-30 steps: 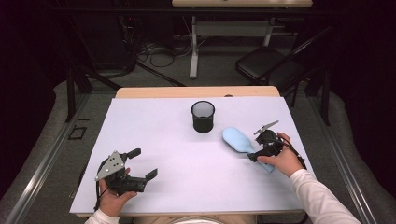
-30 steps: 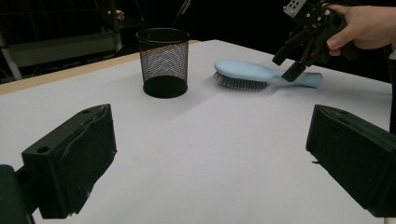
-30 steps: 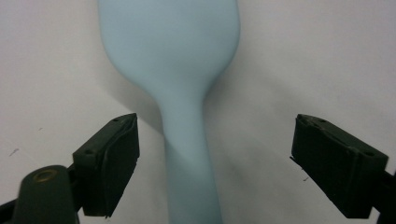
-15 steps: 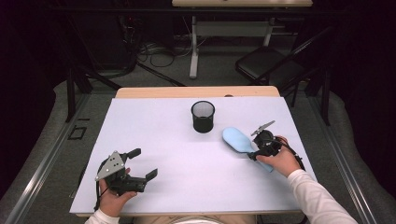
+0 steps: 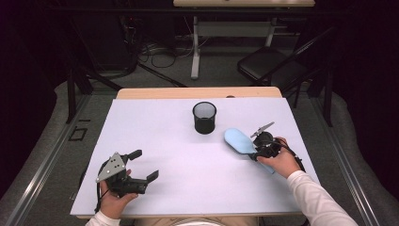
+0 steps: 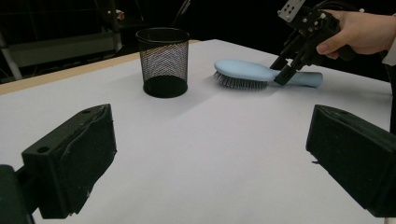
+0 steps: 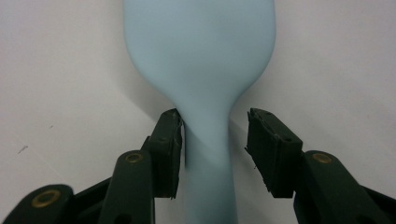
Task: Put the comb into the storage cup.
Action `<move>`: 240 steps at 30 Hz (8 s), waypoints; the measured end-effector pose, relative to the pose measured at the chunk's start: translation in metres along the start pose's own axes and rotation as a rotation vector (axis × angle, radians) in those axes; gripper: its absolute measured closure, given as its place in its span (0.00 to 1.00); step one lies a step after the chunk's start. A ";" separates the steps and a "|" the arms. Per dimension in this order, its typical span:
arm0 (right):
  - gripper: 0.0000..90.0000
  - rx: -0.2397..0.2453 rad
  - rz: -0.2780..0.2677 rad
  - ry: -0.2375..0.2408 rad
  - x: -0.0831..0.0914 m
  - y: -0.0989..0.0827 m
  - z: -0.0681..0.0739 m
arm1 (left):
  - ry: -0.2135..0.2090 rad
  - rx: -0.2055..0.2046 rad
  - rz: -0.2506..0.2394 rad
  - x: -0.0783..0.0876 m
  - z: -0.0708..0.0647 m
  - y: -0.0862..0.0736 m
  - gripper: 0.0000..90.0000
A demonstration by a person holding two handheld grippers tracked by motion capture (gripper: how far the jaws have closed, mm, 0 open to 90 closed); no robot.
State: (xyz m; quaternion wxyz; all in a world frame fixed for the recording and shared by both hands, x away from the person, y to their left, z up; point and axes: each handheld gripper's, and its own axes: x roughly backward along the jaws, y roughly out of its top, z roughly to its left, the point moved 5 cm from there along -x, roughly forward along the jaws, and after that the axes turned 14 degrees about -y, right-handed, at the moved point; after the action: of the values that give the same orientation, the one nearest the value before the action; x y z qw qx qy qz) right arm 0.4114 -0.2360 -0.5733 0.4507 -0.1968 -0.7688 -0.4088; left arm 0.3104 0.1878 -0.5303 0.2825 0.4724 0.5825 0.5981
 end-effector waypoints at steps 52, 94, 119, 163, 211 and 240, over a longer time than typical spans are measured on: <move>0.77 0.033 0.016 0.013 -0.005 0.001 0.005 | 0.000 0.000 0.002 0.000 0.001 0.000 0.02; 0.77 0.032 -0.045 0.006 0.000 0.002 0.006 | 0.001 0.000 -0.001 0.000 0.001 -0.001 0.02; 0.77 -0.006 -0.117 0.002 0.023 0.003 0.001 | 0.006 0.000 0.004 0.000 0.001 -0.001 0.02; 0.77 -0.065 -0.279 0.015 0.068 0.022 0.005 | 0.002 0.007 -0.001 -0.001 0.001 -0.001 0.02; 0.77 -0.057 -0.473 0.072 0.096 0.069 0.043 | 0.002 0.017 -0.004 -0.002 0.003 0.000 0.02; 0.77 -0.074 -0.569 0.150 0.097 0.097 0.075 | -0.020 0.068 -0.005 -0.003 0.003 0.002 0.02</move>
State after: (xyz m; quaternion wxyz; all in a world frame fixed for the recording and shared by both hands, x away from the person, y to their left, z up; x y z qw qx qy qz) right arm 0.3861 -0.1252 -0.4660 0.3661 0.0410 -0.7422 -0.5599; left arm 0.3150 0.1859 -0.5298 0.2736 0.4864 0.6009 0.5722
